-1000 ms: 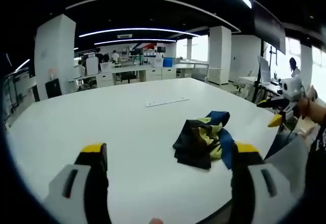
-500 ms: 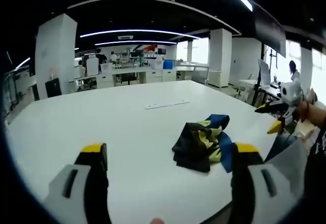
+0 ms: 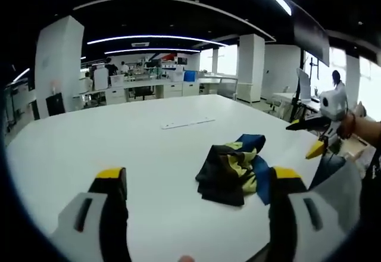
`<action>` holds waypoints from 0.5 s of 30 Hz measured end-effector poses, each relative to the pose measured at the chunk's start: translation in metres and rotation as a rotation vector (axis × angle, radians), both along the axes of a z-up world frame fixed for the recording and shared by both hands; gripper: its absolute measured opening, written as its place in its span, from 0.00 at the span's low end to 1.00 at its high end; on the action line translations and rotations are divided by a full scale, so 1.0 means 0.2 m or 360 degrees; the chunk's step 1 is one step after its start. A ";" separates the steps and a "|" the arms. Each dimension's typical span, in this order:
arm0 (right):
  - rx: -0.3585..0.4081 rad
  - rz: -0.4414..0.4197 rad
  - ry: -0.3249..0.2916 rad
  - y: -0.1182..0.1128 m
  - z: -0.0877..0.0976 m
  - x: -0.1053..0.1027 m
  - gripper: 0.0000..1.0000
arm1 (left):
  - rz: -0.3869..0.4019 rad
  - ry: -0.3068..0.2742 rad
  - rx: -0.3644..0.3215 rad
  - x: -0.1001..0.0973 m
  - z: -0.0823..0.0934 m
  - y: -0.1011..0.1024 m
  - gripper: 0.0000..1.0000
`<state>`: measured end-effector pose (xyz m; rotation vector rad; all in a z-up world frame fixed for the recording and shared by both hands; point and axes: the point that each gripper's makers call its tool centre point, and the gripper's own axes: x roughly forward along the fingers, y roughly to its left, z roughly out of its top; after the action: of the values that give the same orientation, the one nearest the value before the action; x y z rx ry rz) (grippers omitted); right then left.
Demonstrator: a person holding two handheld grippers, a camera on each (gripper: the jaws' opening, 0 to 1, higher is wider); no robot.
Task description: Fold the garment on the visible template until the final outline fits inside the template.
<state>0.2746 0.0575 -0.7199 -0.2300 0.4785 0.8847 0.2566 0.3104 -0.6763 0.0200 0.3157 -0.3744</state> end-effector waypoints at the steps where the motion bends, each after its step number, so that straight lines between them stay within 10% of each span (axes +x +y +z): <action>1: -0.0014 0.0034 -0.0012 0.02 0.00 0.01 0.91 | -0.0016 0.0002 0.0004 0.01 -0.01 -0.01 0.96; 15: -0.0101 0.0259 -0.0022 0.26 -0.05 0.12 0.81 | -0.0177 -0.0004 -0.0097 0.12 -0.02 -0.11 0.90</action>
<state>0.2980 0.1087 -0.7301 -0.3363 0.4800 1.0268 0.2807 0.2878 -0.6803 -0.0220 0.3011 -0.4942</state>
